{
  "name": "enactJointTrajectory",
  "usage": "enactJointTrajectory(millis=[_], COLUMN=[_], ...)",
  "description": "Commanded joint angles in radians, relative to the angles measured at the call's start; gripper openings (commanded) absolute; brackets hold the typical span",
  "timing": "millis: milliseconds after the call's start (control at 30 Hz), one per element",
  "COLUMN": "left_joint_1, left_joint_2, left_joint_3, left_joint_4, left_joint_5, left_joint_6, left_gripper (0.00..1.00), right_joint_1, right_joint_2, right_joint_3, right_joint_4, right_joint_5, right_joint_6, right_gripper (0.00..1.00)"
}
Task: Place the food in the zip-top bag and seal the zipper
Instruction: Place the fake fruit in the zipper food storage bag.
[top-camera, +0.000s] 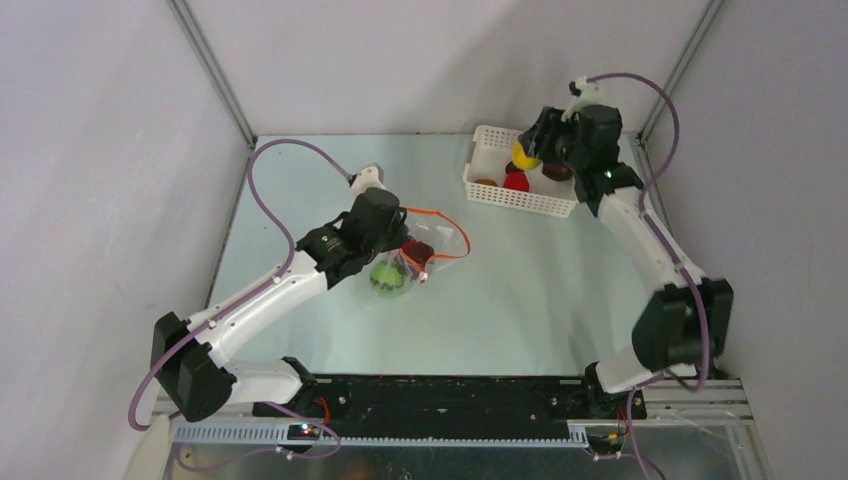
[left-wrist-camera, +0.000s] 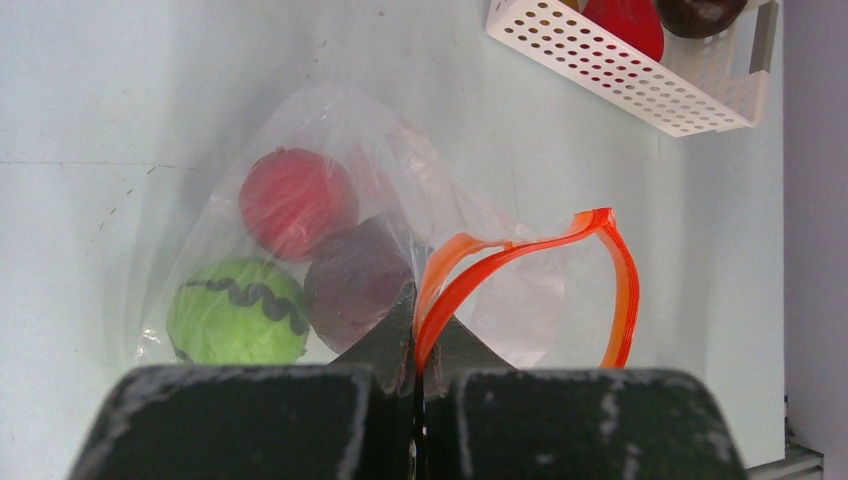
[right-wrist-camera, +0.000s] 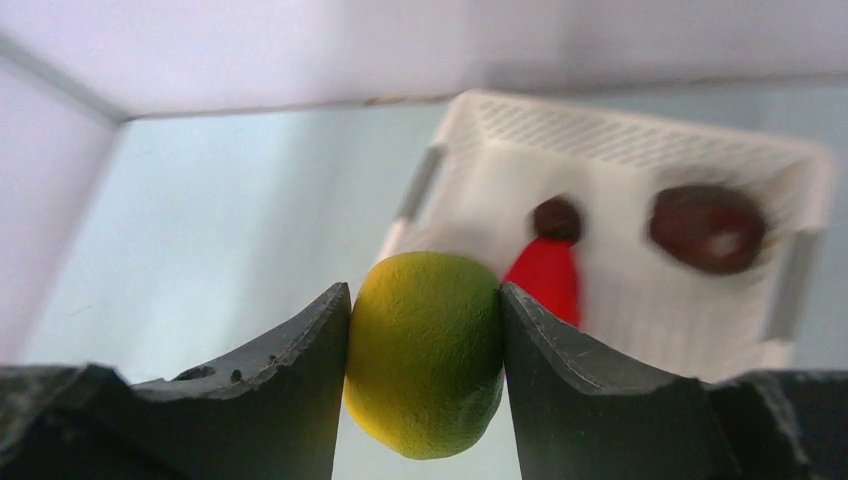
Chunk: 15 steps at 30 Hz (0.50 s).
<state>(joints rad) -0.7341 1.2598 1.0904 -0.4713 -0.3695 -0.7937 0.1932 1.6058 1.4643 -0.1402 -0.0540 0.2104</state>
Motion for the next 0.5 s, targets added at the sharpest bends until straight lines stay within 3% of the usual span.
enactJointTrajectory(millis=[0,167,467], left_joint_1=[0.007,0.006,0.006], left_joint_2=[-0.019,-0.023,-0.046], left_joint_3=[0.025,0.020,-0.011], left_joint_4=[0.061,0.073,0.097], left_joint_5=[0.003,0.012,0.030], left_joint_6=[0.008,0.011,0.003], left_gripper=[0.00,0.00,0.00], right_joint_1=[0.014,0.131,0.345], right_joint_2=[-0.228,-0.350,-0.312], right_joint_3=[-0.167,-0.274,-0.304], right_joint_4=[0.093,0.126,0.128], right_joint_5=[-0.344,-0.462,-0.461], right_joint_6=[0.224,0.281,0.296], right_gripper=[0.22,0.22,0.22])
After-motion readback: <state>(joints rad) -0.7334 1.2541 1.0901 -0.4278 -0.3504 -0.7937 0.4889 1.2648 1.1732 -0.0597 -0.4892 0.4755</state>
